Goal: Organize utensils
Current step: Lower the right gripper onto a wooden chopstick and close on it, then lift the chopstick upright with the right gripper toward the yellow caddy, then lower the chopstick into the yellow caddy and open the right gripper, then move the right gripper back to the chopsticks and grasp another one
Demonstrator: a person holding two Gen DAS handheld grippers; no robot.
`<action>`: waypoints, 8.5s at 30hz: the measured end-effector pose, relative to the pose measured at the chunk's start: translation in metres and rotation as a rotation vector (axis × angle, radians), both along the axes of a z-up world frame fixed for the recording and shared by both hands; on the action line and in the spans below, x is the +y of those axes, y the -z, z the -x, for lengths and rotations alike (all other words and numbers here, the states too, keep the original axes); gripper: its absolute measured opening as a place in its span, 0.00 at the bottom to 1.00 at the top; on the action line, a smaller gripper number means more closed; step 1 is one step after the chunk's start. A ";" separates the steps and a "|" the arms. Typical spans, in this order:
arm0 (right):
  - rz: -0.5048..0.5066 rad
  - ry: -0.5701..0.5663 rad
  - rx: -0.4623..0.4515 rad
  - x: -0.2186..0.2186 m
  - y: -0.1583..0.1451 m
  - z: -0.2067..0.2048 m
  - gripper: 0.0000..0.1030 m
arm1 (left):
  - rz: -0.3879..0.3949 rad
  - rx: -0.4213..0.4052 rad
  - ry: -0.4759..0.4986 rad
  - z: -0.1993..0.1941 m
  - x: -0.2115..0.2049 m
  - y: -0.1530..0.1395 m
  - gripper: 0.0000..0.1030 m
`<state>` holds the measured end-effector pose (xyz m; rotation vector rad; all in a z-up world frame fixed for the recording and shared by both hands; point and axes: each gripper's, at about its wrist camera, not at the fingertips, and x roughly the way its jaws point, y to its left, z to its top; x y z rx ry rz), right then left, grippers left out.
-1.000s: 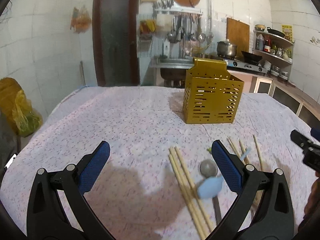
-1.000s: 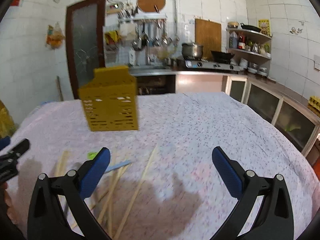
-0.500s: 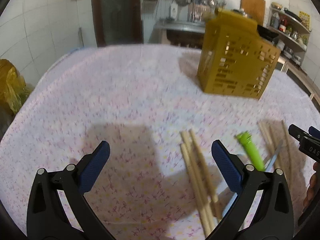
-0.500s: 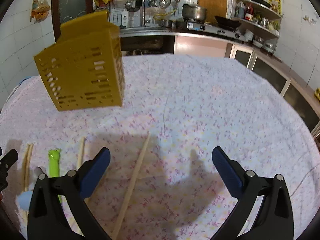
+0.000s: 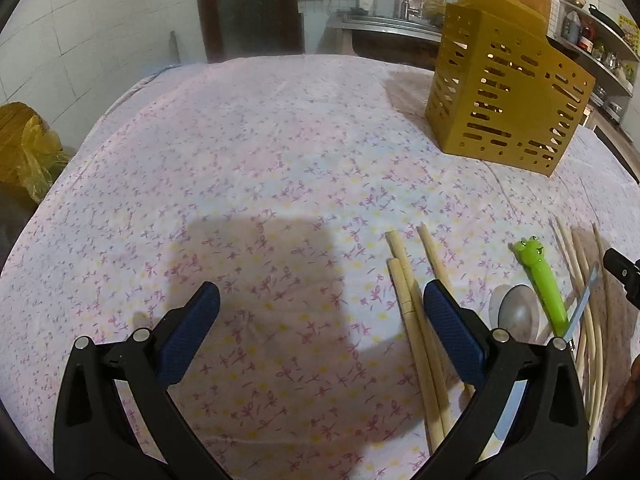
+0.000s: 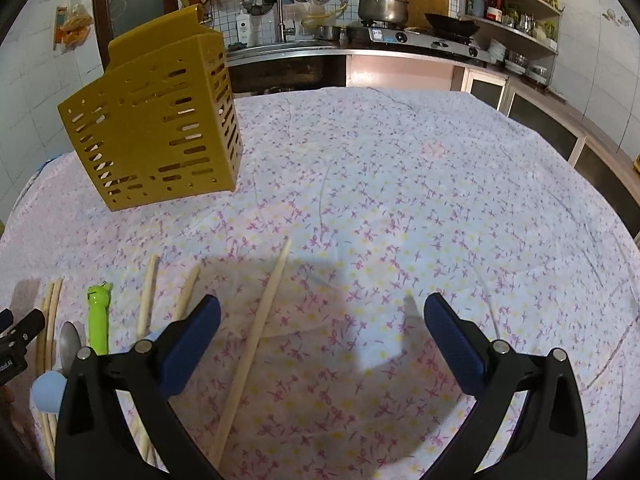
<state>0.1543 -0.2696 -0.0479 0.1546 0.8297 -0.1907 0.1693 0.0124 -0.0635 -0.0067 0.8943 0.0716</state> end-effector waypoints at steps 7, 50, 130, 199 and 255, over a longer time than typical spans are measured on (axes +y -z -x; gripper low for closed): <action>-0.008 -0.003 -0.001 -0.003 0.001 0.000 0.96 | 0.005 -0.006 -0.029 -0.001 0.007 -0.002 0.95; 0.007 0.015 0.054 0.011 0.004 -0.028 0.33 | 0.006 0.098 0.045 -0.008 -0.022 -0.004 0.46; 0.091 -0.079 -0.828 0.037 -0.244 0.006 0.06 | 0.206 -0.839 0.284 0.000 -0.053 -0.279 0.04; -0.011 -0.123 0.025 0.060 0.008 0.009 0.62 | 0.045 0.011 0.094 -0.012 -0.009 0.002 0.95; -0.059 -0.014 0.088 0.027 0.003 -0.038 0.07 | 0.042 0.148 0.125 -0.043 -0.039 -0.006 0.08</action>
